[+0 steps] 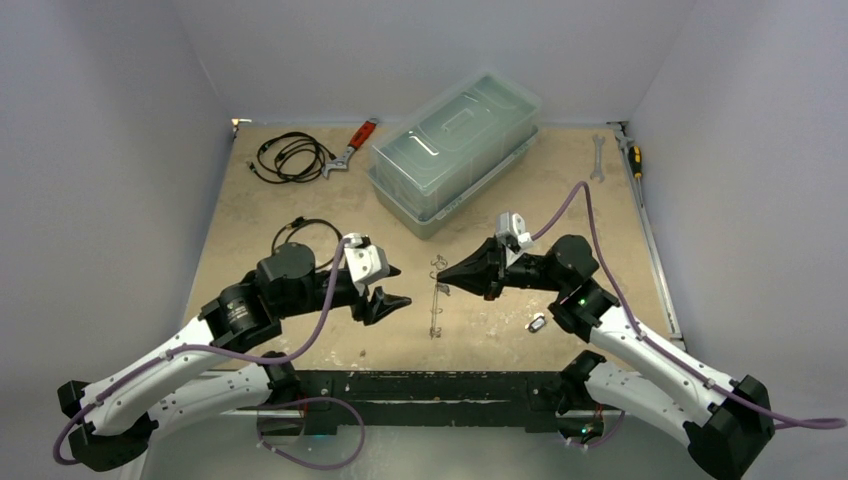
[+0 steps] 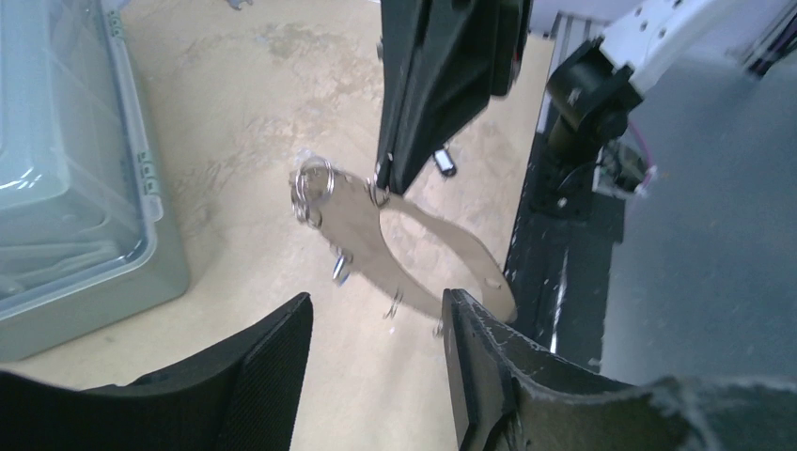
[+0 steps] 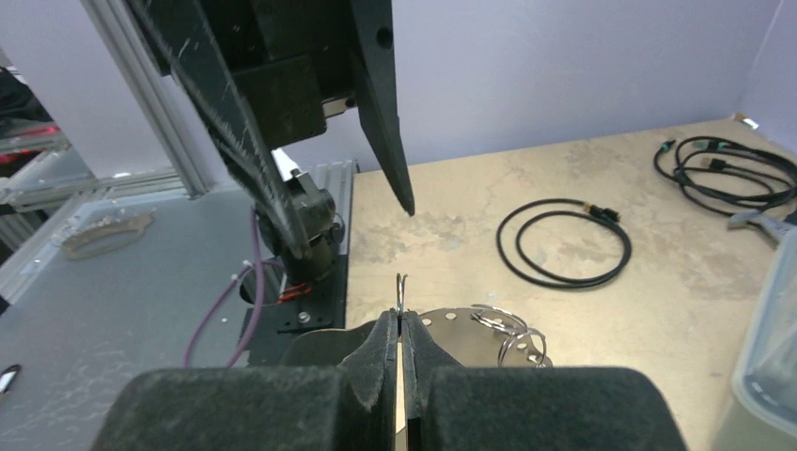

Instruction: Put the keys on the keyring

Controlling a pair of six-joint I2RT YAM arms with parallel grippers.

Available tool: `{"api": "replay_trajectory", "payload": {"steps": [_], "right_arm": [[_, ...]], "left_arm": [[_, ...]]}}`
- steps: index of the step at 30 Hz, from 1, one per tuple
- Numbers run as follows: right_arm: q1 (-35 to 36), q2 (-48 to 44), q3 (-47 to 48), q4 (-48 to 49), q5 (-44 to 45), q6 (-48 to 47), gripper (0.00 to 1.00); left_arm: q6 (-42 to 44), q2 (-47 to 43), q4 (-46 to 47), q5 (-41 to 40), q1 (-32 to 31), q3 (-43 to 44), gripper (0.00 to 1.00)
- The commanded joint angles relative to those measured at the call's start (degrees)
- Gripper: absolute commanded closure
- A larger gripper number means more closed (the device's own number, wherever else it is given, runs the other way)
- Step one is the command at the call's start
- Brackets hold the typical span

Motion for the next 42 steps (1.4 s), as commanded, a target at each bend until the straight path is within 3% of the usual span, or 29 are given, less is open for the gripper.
{"api": "replay_trajectory", "payload": {"steps": [1, 10, 17, 33, 38, 42], "right_arm": [[1.05, 0.95, 4.55, -7.39, 2.39, -6.23, 1.0], [9.54, 7.34, 10.03, -19.02, 9.12, -15.36, 1.0], [12.85, 9.54, 11.35, -20.97, 10.52, -17.6, 1.0], [18.84, 11.9, 13.07, -24.04, 14.56, -20.49, 1.0], [19.32, 11.46, 13.2, -24.54, 15.05, -20.72, 1.0], [19.66, 11.1, 13.28, -25.01, 15.65, -20.94, 1.0]], "left_arm": [[8.74, -0.12, -3.97, 0.42, 0.11, 0.09, 0.45], [13.9, -1.11, 3.7, 9.08, 0.11, -8.51, 0.46], [19.26, -4.95, 3.81, 10.41, 0.11, -13.51, 0.56], [17.08, -2.17, 7.29, 12.2, 0.11, -15.58, 0.71], [17.18, -2.33, 6.98, 11.21, 0.11, -16.14, 0.71], [18.19, -3.47, 3.95, 9.28, 0.07, -15.1, 0.62]]}}
